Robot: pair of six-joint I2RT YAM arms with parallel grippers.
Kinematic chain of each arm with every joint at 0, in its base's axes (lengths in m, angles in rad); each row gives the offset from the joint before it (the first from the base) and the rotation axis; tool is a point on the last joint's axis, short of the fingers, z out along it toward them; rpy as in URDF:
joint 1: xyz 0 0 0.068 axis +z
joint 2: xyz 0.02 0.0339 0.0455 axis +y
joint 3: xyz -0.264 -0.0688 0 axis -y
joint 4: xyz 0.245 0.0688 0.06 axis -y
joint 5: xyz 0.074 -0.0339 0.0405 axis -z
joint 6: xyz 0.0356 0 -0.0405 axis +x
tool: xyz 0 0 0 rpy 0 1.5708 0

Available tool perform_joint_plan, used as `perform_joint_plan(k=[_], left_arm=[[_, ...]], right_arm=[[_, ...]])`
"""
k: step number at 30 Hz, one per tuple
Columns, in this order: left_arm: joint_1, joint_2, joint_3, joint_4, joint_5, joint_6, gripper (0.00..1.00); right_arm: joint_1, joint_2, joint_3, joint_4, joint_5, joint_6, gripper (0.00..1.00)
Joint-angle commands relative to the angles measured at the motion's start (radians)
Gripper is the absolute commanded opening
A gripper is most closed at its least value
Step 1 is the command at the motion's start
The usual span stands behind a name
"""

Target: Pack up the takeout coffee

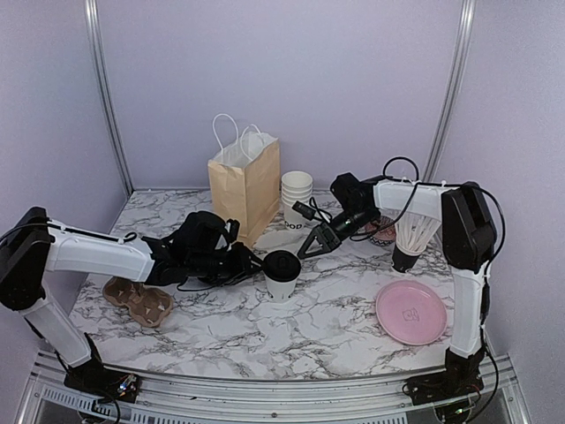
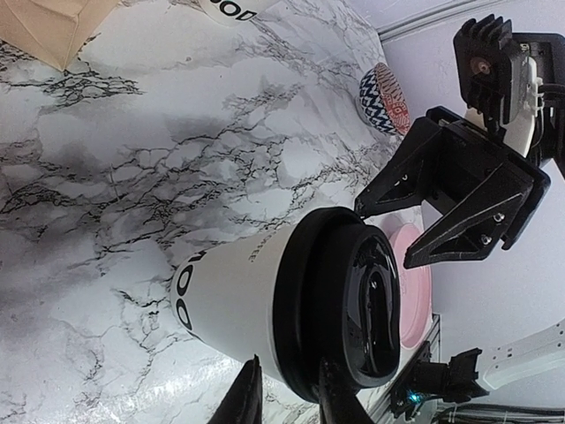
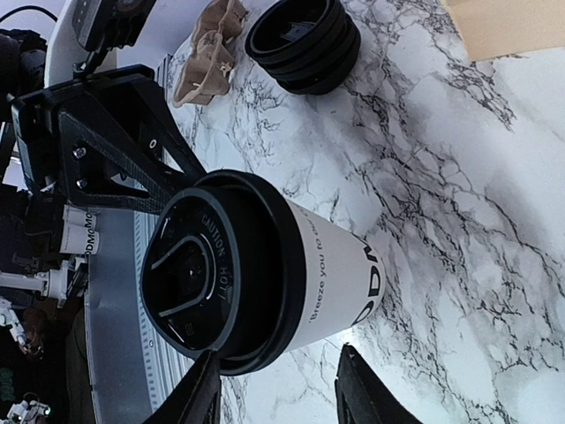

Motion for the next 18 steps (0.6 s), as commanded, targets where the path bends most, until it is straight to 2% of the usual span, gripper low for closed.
perform_joint_plan(k=[1,11,18], left_arm=[[0.016,0.036,0.029,0.029,0.017,-0.003,0.21],[0.036,0.126,0.001,0.047,0.072,-0.018,0.09],[0.060,0.217,-0.060,0.047,0.113,-0.037,0.05]], right_arm=[[0.017,0.006,-0.003,-0.005,-0.023,-0.019,0.43],[0.022,0.052,-0.007,-0.005,-0.025,-0.016,0.40],[0.022,0.079,-0.039,0.020,0.040,0.023,0.37]])
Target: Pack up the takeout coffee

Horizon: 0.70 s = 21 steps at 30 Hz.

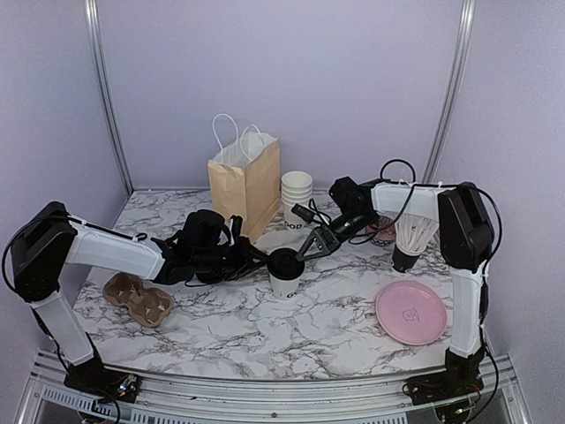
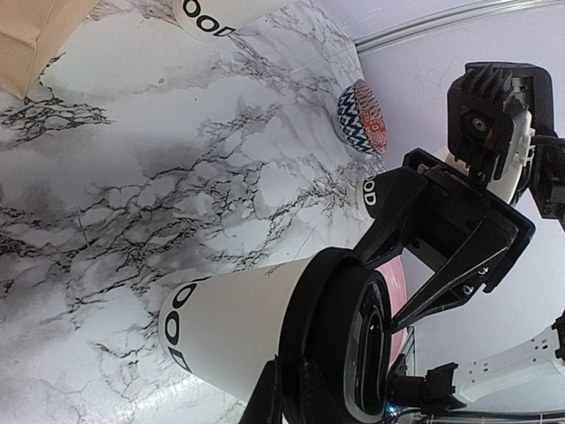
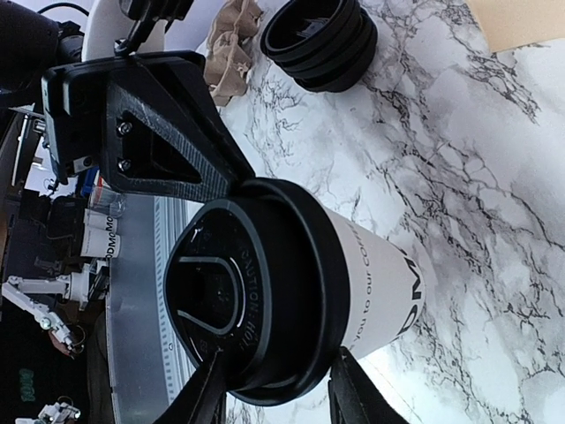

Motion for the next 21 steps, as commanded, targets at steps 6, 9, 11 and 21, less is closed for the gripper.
perform_joint_plan(k=[6,9,11,21], left_arm=[[0.018,0.158,-0.069,-0.112,0.079,-0.021,0.05],[0.021,0.156,-0.060,-0.113,0.121,-0.034,0.12],[0.020,0.149,-0.051,-0.115,0.143,-0.038,0.14],[0.010,0.168,-0.001,-0.174,0.057,0.021,0.25]], right_arm=[[0.000,0.093,-0.027,0.029,0.154,0.062,0.32],[-0.014,0.092,-0.032,0.043,0.184,0.099,0.31],[-0.021,0.090,-0.030,0.049,0.202,0.112,0.30],[-0.023,0.152,0.014,0.018,0.185,0.076,0.27]])
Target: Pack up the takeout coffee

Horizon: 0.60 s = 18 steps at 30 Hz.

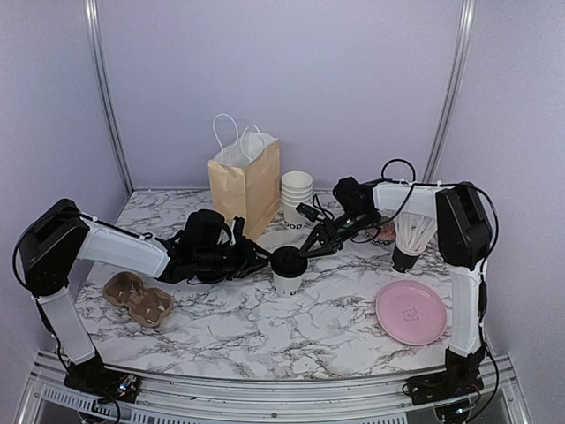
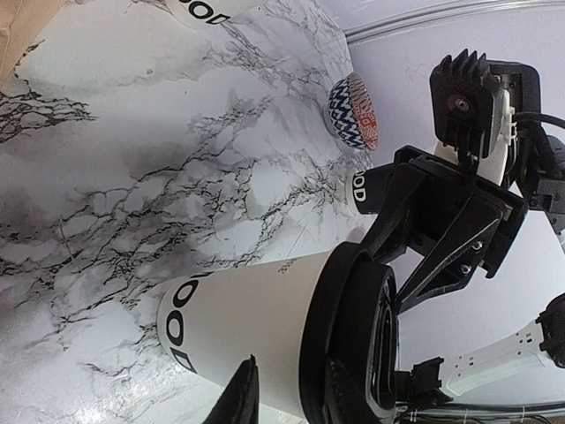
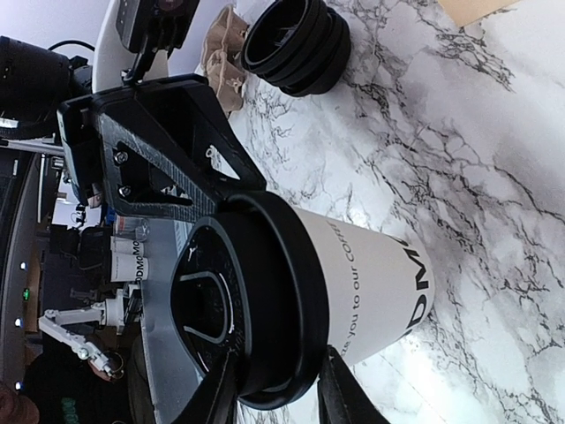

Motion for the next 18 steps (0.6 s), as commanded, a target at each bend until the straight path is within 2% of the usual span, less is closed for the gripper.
perform_joint_plan(k=[1,4,7,10,13,18], left_arm=[[-0.032,0.111,0.015,-0.261,-0.051,0.059,0.25],[-0.041,0.154,0.051,-0.261,-0.049,0.060,0.12],[-0.056,0.175,0.058,-0.274,-0.032,0.043,0.07],[-0.085,0.126,0.074,-0.362,-0.067,0.072,0.06],[-0.112,0.044,0.056,-0.377,-0.093,0.075,0.06],[-0.173,-0.080,0.042,-0.379,-0.135,0.045,0.12]], right_arm=[[0.011,0.136,0.012,0.010,0.214,-0.069,0.27],[0.011,0.162,0.029,0.001,0.215,-0.083,0.27],[0.011,0.169,0.032,-0.010,0.214,-0.096,0.25],[0.013,0.152,0.021,-0.012,0.212,-0.101,0.21],[0.013,0.116,0.013,-0.008,0.205,-0.117,0.21],[0.012,0.080,0.041,-0.015,0.174,-0.136,0.25]])
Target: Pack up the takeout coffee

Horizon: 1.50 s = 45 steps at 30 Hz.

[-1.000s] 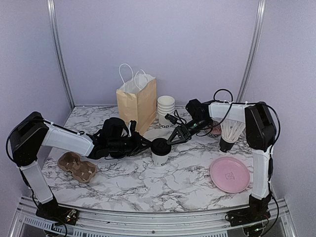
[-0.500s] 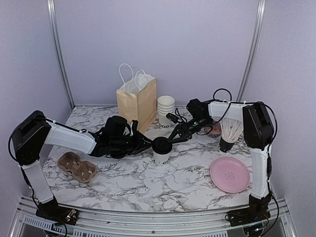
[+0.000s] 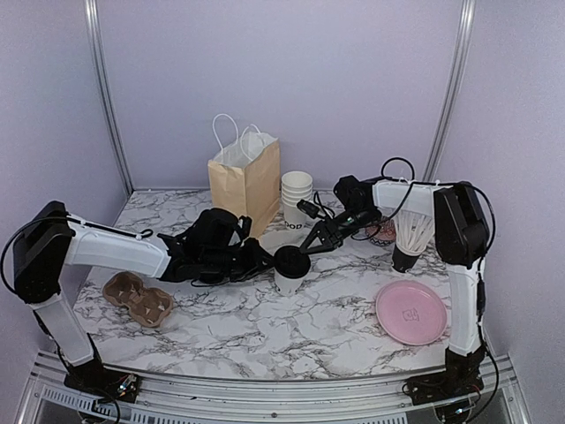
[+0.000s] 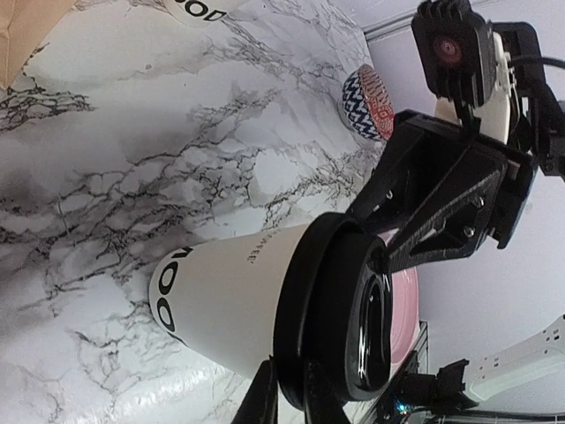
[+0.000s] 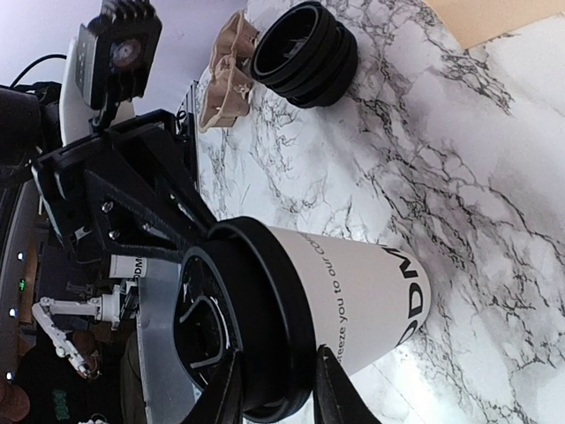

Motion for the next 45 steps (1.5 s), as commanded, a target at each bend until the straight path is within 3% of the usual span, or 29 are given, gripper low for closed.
perform_joint_plan(k=[1,11,19,24,29,35,45], left_arm=[[-0.089,-0.055,-0.048,-0.195,0.017,-0.002,0.14],[-0.097,-0.133,-0.060,-0.229,-0.062,0.004,0.23],[-0.075,-0.234,-0.064,-0.271,-0.203,0.032,0.51],[-0.016,-0.240,-0.081,-0.187,-0.216,0.027,0.52],[0.028,-0.157,-0.036,-0.113,-0.137,0.038,0.45],[0.032,-0.053,0.047,-0.079,-0.031,0.074,0.44],[0.032,-0.003,0.052,-0.034,-0.024,0.068,0.44]], right_arm=[[0.033,0.045,-0.005,0.027,0.206,-0.073,0.26],[0.050,0.082,0.088,-0.020,0.176,-0.096,0.36],[0.049,0.057,0.117,-0.052,0.161,-0.130,0.52],[0.043,0.038,0.126,-0.072,0.149,-0.141,0.60],[0.035,0.015,0.113,-0.076,0.160,-0.142,0.68],[0.028,-0.026,0.076,-0.078,0.170,-0.156,0.70],[0.026,-0.040,0.052,-0.077,0.162,-0.171,0.70]])
